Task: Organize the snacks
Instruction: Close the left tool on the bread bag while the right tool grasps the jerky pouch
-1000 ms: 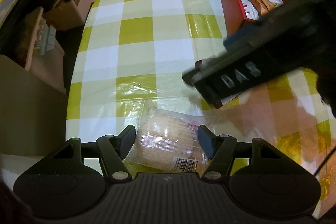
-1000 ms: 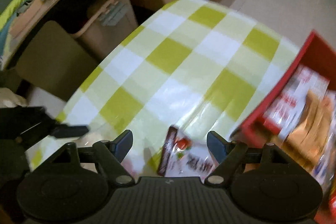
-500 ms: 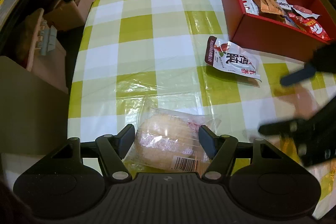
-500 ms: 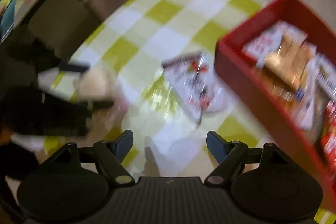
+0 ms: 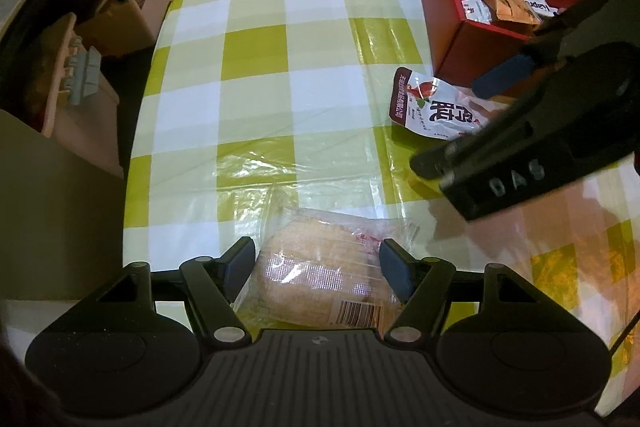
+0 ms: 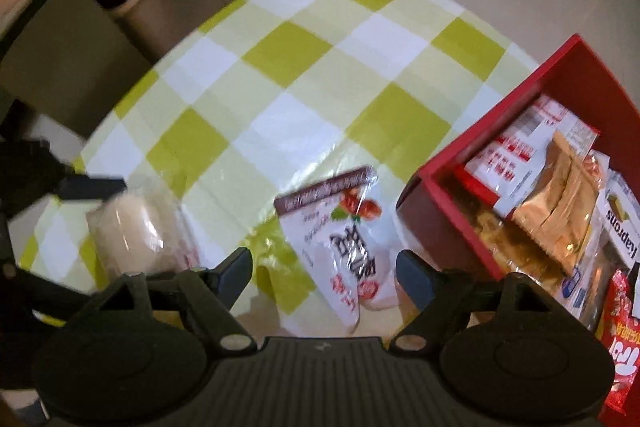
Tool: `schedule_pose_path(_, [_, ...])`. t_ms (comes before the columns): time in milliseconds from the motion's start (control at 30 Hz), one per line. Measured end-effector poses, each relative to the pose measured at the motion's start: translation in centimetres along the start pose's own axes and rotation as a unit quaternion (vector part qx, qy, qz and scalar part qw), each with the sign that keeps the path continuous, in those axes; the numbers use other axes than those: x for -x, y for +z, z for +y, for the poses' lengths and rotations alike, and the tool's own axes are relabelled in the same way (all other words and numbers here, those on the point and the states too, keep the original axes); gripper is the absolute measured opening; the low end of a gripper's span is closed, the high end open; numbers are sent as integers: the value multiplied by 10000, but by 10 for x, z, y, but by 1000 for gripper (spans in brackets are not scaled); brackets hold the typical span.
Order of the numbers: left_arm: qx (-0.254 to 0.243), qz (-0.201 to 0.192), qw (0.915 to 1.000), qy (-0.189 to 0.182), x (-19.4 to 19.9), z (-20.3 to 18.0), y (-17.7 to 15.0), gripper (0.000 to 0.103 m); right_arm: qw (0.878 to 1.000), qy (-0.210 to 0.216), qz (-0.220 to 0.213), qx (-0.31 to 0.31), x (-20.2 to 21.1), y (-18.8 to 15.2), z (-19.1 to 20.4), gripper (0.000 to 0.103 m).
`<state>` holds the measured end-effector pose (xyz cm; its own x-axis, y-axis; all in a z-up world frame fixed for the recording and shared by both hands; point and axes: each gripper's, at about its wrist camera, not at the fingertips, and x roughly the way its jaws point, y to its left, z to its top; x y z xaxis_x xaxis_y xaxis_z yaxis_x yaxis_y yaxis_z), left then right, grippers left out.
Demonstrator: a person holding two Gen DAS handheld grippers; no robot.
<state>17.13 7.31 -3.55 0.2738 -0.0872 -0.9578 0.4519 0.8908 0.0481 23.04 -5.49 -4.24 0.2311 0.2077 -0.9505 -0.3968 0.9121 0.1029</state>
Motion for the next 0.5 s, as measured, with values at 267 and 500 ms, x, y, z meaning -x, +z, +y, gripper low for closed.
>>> schedule_pose_path(267, [10, 9, 10000, 8, 0, -1, -2, 76, 9993, 206, 112, -308, -2, 0, -1, 85])
schedule_pose_path(500, [-19, 50, 9999, -91, -2, 2, -2, 77, 9964, 606, 276, -525, 4, -11, 3, 80])
